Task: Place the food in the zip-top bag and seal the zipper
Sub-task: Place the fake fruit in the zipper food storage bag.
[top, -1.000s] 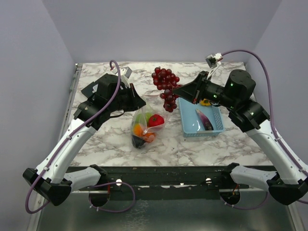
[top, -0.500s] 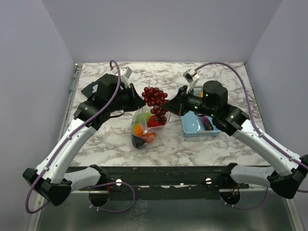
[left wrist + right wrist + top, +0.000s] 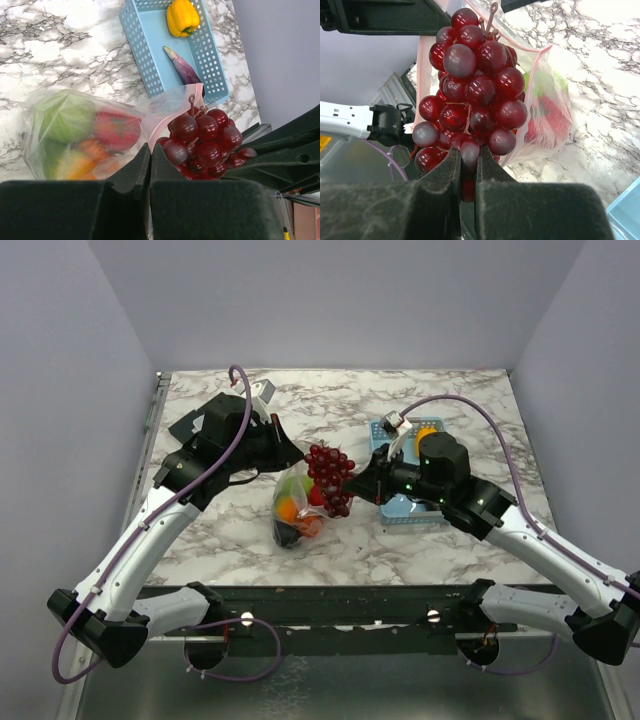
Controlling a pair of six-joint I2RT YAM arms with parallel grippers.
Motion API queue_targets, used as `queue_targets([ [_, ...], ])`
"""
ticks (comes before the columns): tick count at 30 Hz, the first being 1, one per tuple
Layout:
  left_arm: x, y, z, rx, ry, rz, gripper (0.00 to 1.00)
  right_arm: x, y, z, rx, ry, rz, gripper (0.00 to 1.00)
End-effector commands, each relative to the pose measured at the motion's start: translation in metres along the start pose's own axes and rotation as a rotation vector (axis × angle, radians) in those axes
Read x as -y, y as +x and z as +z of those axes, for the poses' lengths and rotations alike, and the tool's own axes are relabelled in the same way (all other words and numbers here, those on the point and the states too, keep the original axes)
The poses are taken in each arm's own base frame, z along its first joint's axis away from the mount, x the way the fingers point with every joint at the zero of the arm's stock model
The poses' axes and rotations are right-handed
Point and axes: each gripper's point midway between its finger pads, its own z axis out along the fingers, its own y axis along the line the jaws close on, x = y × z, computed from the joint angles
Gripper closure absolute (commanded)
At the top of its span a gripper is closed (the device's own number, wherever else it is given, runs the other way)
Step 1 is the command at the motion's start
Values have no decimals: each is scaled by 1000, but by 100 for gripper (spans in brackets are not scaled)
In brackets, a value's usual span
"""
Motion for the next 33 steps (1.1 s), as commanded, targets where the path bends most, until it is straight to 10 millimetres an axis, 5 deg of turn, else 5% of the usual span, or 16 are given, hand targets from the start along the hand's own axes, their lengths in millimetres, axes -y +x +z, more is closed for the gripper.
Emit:
queue_targets([
  [1, 10, -7, -5, 21, 39, 6, 100, -4, 2, -1, -3, -16, -29, 99],
  [13, 11, -6, -5, 17, 43, 1, 100, -6, 5, 23, -142, 86, -6, 99],
  [23, 11, -4, 0, -3, 48, -2, 100, -5, 34, 40, -259, 212, -72, 99],
  [33, 12, -3, 1, -11, 57, 0, 100, 4, 12, 50, -217, 382, 33, 99],
])
